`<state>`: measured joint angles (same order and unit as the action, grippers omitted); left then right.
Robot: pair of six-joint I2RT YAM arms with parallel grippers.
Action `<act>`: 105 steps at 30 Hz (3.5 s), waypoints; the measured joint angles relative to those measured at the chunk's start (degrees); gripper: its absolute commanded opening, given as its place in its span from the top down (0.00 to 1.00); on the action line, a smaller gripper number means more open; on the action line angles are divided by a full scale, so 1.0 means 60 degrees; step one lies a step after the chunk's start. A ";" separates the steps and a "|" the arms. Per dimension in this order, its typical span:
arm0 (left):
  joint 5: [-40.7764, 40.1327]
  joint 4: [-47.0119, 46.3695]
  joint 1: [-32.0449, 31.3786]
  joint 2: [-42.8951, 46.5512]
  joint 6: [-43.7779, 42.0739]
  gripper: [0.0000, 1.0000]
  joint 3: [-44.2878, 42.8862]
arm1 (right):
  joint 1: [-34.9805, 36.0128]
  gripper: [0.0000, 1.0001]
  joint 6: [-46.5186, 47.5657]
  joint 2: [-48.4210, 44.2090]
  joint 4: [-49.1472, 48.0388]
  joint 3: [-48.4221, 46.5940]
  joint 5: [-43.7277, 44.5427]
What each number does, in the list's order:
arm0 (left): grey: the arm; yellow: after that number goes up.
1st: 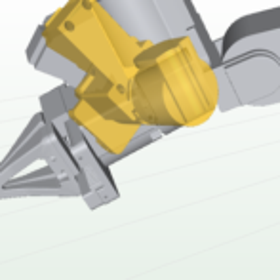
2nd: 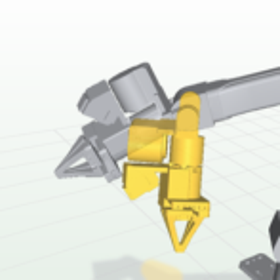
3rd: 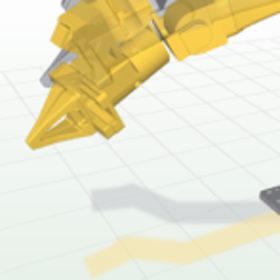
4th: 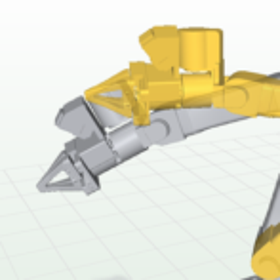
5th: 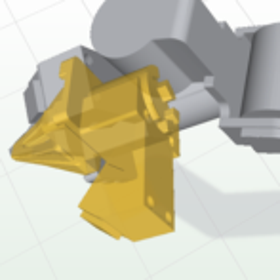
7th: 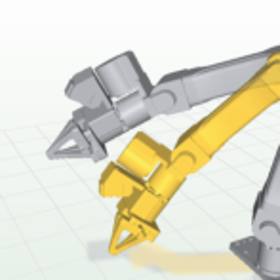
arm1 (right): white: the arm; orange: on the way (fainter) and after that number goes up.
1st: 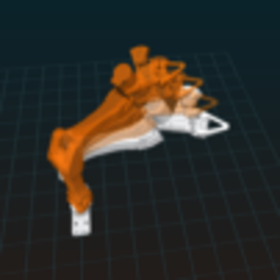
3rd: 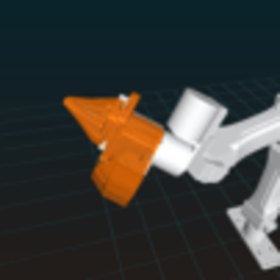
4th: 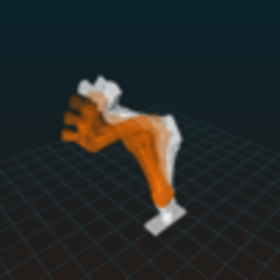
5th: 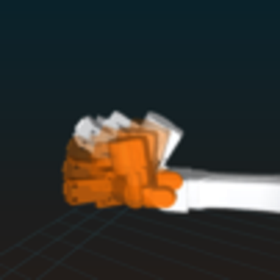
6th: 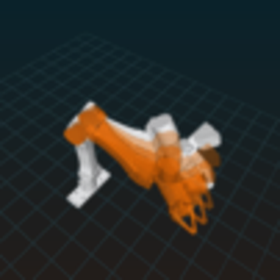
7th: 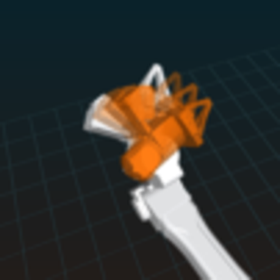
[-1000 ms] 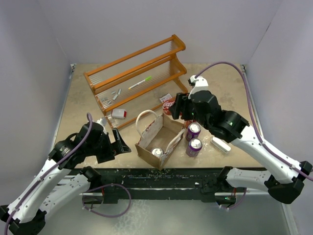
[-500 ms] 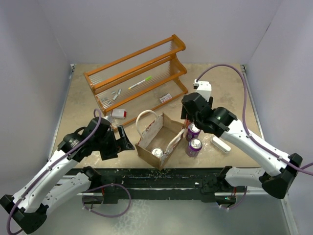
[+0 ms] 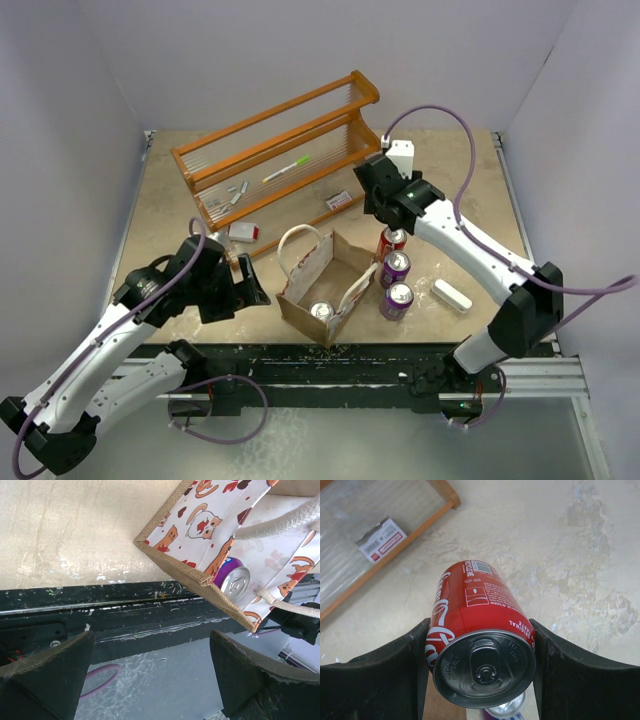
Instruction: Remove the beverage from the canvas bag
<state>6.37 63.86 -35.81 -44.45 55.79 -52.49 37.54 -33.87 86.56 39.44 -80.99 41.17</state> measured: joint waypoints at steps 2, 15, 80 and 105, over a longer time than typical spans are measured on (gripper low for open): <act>-0.0106 0.0135 0.0000 -0.0036 -0.0087 0.01 -0.0080 | -0.0142 1.00 0.0080 0.0335 -0.0102 -0.0244 -0.0011; -0.0612 0.0514 0.0000 -0.1129 -0.0925 0.01 -0.0652 | -0.1191 1.00 -0.0026 0.3242 0.0415 -0.1792 -0.0951; -0.0401 -0.0069 0.0000 -0.1013 -0.1162 0.01 -0.0499 | -0.2080 0.00 0.1530 -0.1013 0.0036 0.0576 -0.4575; -0.0240 -0.1854 0.0000 -0.0863 -0.0036 0.01 0.0441 | 0.1067 0.00 -0.1370 -0.1005 -0.0339 -0.0663 -0.9045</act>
<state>4.93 52.73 -35.81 -49.63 55.57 -49.84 43.94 -42.09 80.53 37.41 -84.97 -13.10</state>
